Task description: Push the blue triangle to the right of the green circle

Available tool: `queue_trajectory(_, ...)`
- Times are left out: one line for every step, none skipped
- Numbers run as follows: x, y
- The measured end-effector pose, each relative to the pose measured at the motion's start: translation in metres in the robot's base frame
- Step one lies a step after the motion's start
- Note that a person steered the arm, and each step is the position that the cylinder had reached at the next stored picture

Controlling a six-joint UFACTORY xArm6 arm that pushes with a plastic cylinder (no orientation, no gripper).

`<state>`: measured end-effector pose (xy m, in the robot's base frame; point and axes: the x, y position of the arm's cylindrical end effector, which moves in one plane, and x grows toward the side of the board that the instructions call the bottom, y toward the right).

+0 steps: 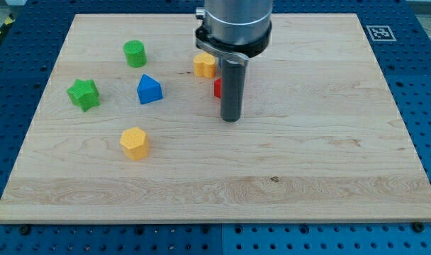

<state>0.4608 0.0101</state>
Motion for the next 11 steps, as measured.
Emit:
queue_trajectory(0.0,-0.028)
queue_trajectory(0.0,-0.058)
queue_trajectory(0.008,-0.075)
queue_trajectory(0.008,-0.088)
queue_trajectory(0.008,-0.09)
queue_trajectory(0.008,-0.114)
queue_trajectory(0.003,-0.121)
queue_trajectory(-0.021,-0.133)
queue_trajectory(-0.045,-0.134)
queue_trajectory(-0.065,-0.134)
queue_trajectory(-0.077,-0.134)
